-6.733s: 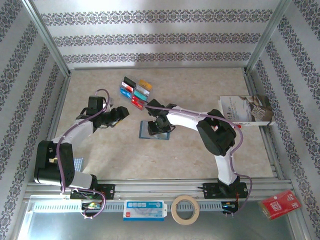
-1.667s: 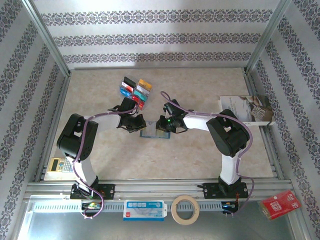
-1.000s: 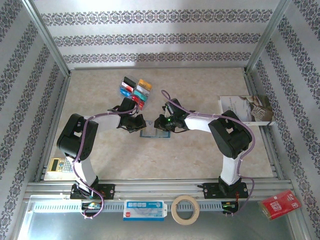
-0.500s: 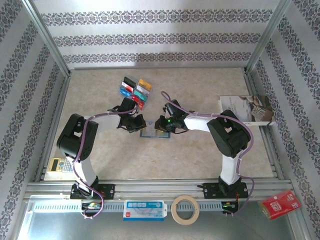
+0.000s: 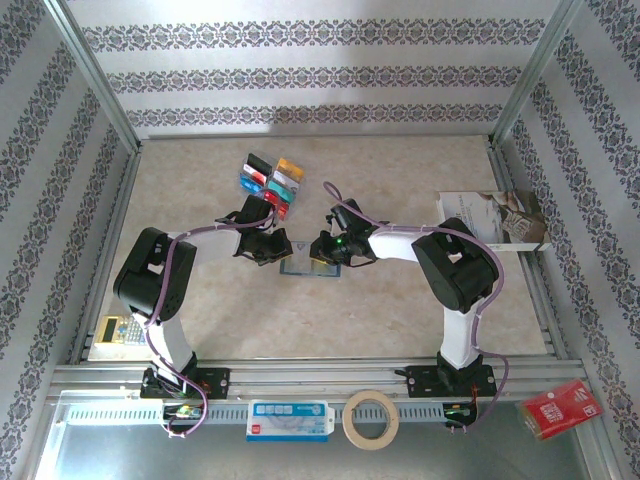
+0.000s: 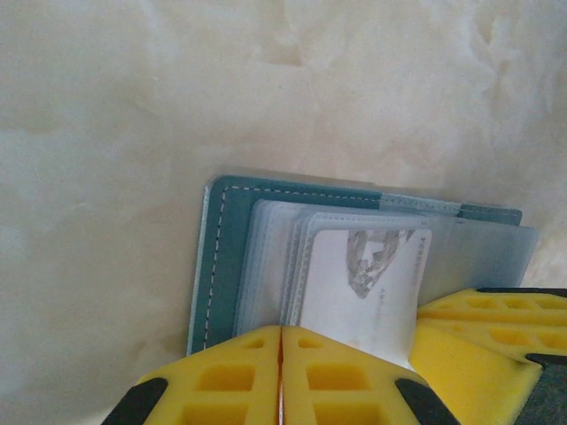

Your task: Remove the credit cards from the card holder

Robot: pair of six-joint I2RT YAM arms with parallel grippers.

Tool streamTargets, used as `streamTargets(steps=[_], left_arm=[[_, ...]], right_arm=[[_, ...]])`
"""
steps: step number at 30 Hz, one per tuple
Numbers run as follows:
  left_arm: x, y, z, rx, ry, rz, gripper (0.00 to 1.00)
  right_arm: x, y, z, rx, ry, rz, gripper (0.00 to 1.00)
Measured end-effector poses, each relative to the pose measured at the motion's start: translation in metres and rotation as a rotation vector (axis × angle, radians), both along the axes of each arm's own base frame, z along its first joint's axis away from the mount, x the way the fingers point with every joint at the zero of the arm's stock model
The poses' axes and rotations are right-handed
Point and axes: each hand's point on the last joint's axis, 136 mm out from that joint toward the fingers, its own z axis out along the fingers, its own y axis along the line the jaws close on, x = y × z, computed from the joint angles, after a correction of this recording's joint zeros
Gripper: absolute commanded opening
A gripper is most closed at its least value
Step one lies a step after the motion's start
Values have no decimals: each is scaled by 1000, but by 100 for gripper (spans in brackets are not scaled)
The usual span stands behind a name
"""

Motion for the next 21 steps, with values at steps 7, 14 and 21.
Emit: streamTargets(steps=[7,14,21], left_arm=[[0,0,0,2,-1,1,10],[2,2,0,3,-2,6,10],[2,2,0,3,-2,6,10]], right_arm=[[3,2,1,21,-1,-3,16],[4,2,1,39,-15,-2,16],[4,2,1,58,-23,1,15]])
